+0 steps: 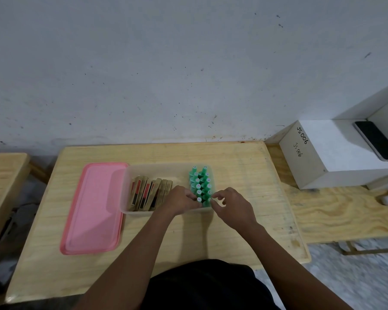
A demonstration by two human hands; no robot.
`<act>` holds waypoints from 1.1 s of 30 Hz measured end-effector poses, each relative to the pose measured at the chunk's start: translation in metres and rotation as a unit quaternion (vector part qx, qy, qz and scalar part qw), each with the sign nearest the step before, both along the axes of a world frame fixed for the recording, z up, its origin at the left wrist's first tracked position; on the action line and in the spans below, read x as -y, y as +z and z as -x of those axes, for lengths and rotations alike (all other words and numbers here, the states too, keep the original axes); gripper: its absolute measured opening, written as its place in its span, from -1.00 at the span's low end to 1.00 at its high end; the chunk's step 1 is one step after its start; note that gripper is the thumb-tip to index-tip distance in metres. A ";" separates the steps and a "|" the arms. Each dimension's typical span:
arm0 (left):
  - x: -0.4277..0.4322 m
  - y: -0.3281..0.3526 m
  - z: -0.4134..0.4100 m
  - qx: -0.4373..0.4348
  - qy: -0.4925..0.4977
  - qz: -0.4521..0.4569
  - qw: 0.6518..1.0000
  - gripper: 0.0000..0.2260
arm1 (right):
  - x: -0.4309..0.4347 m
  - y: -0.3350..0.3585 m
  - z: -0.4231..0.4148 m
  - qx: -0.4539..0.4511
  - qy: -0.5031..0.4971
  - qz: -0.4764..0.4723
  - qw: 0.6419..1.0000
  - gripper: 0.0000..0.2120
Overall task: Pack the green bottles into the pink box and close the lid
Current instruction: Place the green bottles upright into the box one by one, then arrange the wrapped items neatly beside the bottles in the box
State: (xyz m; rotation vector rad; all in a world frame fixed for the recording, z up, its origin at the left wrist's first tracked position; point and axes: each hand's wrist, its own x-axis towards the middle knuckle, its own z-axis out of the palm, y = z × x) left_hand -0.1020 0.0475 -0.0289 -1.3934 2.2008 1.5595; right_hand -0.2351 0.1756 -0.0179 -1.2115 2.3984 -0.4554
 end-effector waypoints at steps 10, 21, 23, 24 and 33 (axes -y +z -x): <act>0.011 0.018 -0.013 0.001 -0.019 -0.044 0.999 -0.69 | 0.007 0.000 -0.001 0.056 -0.026 0.064 0.996 -0.78; 0.056 0.036 -0.104 -0.005 0.267 0.245 0.932 -0.68 | 0.058 0.020 -0.045 0.016 0.084 0.080 0.993 -0.75; 0.061 0.027 -0.119 0.025 0.295 0.231 0.927 -0.67 | 0.069 0.021 -0.057 0.025 0.131 0.066 0.989 -0.77; 0.062 0.022 -0.126 0.036 0.298 0.210 0.930 -0.66 | 0.075 0.021 -0.063 0.024 0.158 0.056 0.986 -0.79; 0.072 0.008 -0.141 0.020 0.269 0.122 0.955 -0.75 | 0.140 0.007 -0.118 -0.049 0.277 -0.047 0.958 -0.77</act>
